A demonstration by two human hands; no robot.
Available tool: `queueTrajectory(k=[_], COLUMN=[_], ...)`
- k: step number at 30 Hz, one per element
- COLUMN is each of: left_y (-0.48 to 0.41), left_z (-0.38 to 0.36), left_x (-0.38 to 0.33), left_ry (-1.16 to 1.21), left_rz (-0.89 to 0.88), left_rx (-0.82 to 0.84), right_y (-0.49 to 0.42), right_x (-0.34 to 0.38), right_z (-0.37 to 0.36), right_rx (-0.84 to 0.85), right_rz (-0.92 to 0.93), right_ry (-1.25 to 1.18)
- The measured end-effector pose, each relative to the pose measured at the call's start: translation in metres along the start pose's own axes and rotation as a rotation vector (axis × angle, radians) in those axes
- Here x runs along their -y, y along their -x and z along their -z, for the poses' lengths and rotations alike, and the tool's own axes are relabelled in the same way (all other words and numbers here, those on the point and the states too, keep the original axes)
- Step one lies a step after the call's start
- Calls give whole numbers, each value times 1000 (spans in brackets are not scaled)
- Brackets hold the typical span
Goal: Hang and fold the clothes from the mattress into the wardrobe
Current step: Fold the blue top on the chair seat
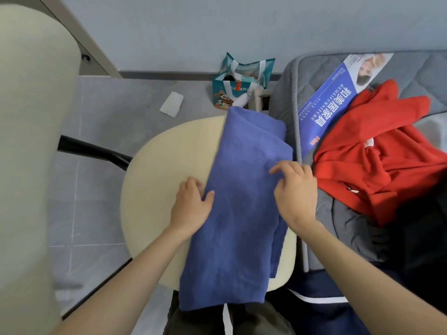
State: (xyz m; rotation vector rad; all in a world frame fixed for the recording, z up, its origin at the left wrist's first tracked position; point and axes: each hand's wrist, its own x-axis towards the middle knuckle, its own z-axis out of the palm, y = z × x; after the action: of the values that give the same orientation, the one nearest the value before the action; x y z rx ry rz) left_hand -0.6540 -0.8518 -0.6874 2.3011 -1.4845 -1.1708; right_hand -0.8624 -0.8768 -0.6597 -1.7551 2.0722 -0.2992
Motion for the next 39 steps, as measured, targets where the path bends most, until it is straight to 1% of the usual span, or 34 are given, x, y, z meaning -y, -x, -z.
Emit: queueTrajectory(k=[1,3,5,7,8,9,10,11,13,15,18,22,24,27,29,31,33,36,39], left_y=[-9,-25,-38,-40,-39,-37,-37,-35,-31,-30,-32,-32,-30,-32,-31,-31,-30,-28,-20], left_z=[-1,-5,-9,-10,-9,-7,-5,-1,7,14,15,12,12,11,11,13,20,35,48], left_x=[-7,-21,-31,-36,-38,-38,-36,-36,-34,-31,-24,-27,-34,-40,-43,-45,-46,-42,-40], left_ry=[67,146,163,36,-31,-48,-7,88,281,334,387,556,609,514,434,413,355,198,43], left_rz=[23,74,97,45,5,-30,-47,-33,56,117,170,241,258,168,38,-102,-198,-233,-248], left_rx=[-6,24,63,147,186,211,225,240,246,250,245,243,254,249,244,255,286,316,281], right_y=[7,13,13,9,7,6,5,4,4,2,-1,-1,-1,-4,-6,-9,-11,-11,-8], right_x=[1,2,0,-1,-2,-1,0,2,5,9,15,10,5,0,-2,-6,-11,-18,-16], right_z=[0,-5,-11,-13,-14,-15,-17,-17,-18,-18,-13,-10,-9,-6,-1,7,14,23,30], right_rx=[-20,70,173,190,184,194,219,264,357,356,288,287,267,243,250,269,333,474,609], right_rz=[-121,-398,-594,-686,-706,-719,-722,-697,-599,-531,-591,-670,-678,-582,-511,-441,-344,-188,-158], right_ry=[-109,-271,-304,-290,-337,-419,-494,-526,-477,-416,-493,-790,-846,-901,-916,-920,-912,-722,-500])
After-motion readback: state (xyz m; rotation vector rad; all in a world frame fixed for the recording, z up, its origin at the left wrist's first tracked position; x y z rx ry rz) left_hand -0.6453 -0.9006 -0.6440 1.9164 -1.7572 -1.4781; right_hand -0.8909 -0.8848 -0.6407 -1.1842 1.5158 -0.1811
